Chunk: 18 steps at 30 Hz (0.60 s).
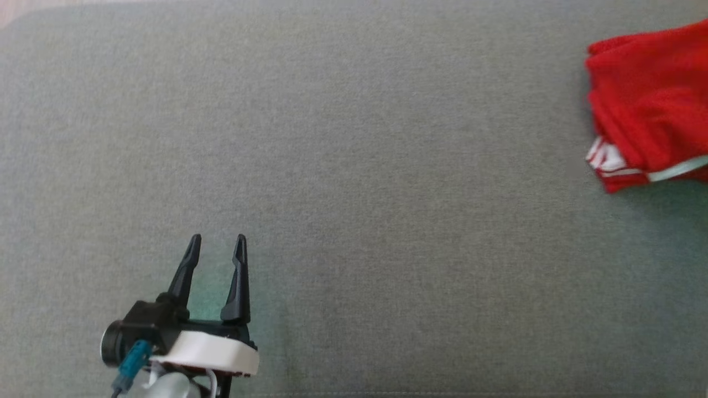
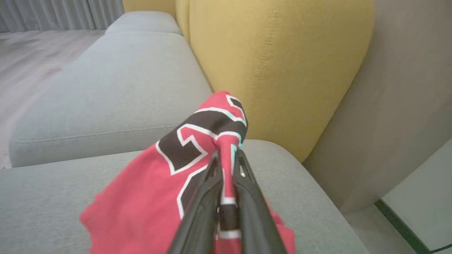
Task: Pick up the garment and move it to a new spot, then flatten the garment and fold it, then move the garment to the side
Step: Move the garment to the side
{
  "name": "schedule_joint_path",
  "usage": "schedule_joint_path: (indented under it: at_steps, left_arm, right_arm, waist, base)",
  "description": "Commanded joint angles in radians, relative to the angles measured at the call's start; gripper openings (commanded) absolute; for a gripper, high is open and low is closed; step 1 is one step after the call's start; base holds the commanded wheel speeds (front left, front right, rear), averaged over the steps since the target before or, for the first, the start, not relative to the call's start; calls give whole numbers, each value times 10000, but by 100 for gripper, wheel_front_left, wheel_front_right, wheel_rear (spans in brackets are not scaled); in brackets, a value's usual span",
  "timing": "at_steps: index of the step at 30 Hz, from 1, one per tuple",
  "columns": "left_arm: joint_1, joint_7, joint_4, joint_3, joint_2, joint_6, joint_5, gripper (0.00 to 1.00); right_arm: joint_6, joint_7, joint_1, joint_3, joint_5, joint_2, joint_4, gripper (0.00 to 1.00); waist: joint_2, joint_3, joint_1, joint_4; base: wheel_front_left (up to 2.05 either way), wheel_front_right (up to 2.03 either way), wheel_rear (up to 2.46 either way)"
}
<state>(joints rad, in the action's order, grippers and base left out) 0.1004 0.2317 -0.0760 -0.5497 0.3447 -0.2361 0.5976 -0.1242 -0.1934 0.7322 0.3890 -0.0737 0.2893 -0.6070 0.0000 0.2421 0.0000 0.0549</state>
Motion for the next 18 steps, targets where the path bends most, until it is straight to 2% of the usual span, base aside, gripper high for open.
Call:
schedule_joint_path:
  at_steps: [1, 2, 3, 4, 5, 6, 8, 11, 18]
  left_arm:
    - [515, 132, 274, 354, 130, 71, -49, 100]
    - [548, 133, 271, 350, 133, 80, -57, 100]
    - [548, 133, 271, 350, 133, 80, -57, 100]
    - [577, 133, 276, 348, 138, 84, -65, 100]
    - [602, 131, 277, 347, 149, 81, -74, 100]
    - [623, 130, 277, 349, 160, 77, -80, 100]
    - [654, 133, 254, 357, 176, 78, -79, 100]
    - [678, 137, 187, 367, 164, 61, -62, 100]
    - [603, 143, 120, 500, 201, -51, 34, 100]
  right_arm:
    - [-65, -36, 495, 123, -245, 440, 212, 0]
    - [-65, 2, 522, 207, -394, 588, 142, 11]
    - [-65, 2, 522, 207, -394, 588, 142, 11]
    - [-65, 53, 530, 270, -579, 768, 52, 43]
    - [-65, 125, 542, 378, -827, 924, -30, 79]
    - [-65, 259, 558, 480, -1099, 1027, -86, 100]
    - [-65, 513, 594, 716, -1501, 1008, -232, 100]
    - [-65, 849, 632, 960, -1659, 597, -490, 100]
    - [-65, 1628, 528, 516, -1620, -243, -609, 100]
  waist:
    - [0, 198, 0, 123]
    - [0, 255, 0, 144]
    - [0, 255, 0, 144]
    - [0, 316, 0, 163]
    - [0, 359, 0, 168]
    - [0, 395, 0, 164]
    - [0, 430, 0, 143]
    - [0, 383, 0, 58]
    - [0, -113, 0, -261]
  base:
    - [0, 0, 0]
    - [0, 0, 0]
    - [0, 0, 0]
    - [0, 0, 0]
    - [0, 0, 0]
    - [0, 0, 0]
    - [0, 0, 0]
    - [0, 0, 0]
    - [0, 0, 0]
